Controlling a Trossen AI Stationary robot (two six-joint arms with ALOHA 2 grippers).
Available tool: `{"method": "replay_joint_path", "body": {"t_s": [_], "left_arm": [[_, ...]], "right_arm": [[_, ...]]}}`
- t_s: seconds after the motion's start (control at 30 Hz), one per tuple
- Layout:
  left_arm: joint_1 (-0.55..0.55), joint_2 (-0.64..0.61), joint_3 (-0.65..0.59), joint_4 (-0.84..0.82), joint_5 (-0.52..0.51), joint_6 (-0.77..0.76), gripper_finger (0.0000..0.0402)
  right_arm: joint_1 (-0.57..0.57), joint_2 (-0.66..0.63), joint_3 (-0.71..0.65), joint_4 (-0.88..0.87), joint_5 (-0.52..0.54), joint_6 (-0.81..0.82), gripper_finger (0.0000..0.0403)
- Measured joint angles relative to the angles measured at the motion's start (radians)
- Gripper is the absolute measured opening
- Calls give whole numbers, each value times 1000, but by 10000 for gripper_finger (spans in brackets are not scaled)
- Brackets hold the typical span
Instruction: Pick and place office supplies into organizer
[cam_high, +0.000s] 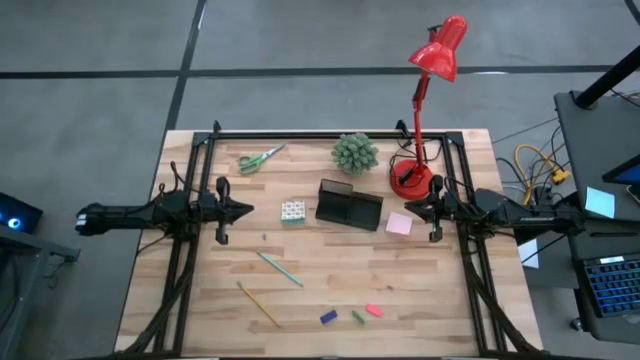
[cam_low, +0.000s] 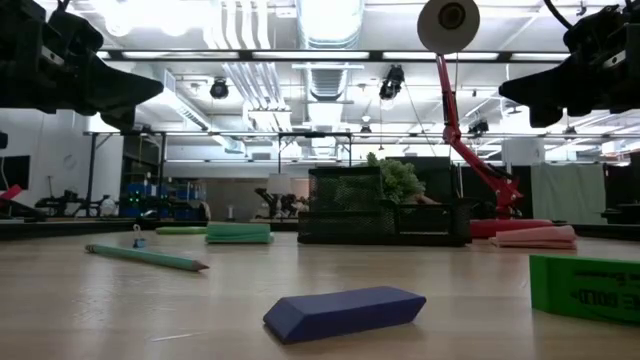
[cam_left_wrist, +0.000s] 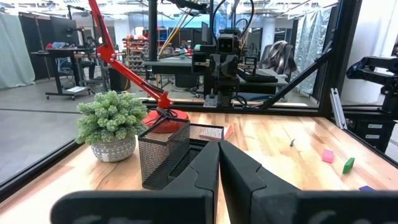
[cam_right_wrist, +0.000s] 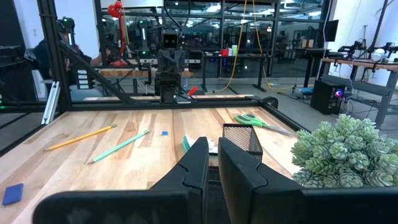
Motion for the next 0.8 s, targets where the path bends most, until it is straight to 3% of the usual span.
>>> {"method": "replay_joint_path", "body": {"t_s": [0.7, 0.8], "left_arm": [[0, 0, 0, 0, 0, 3, 0], [0, 0, 0, 0, 0, 77, 0]], "right_arm": [[0, 0, 0, 0, 0, 0, 28], [0, 0, 0, 0, 0, 0, 28]]}}
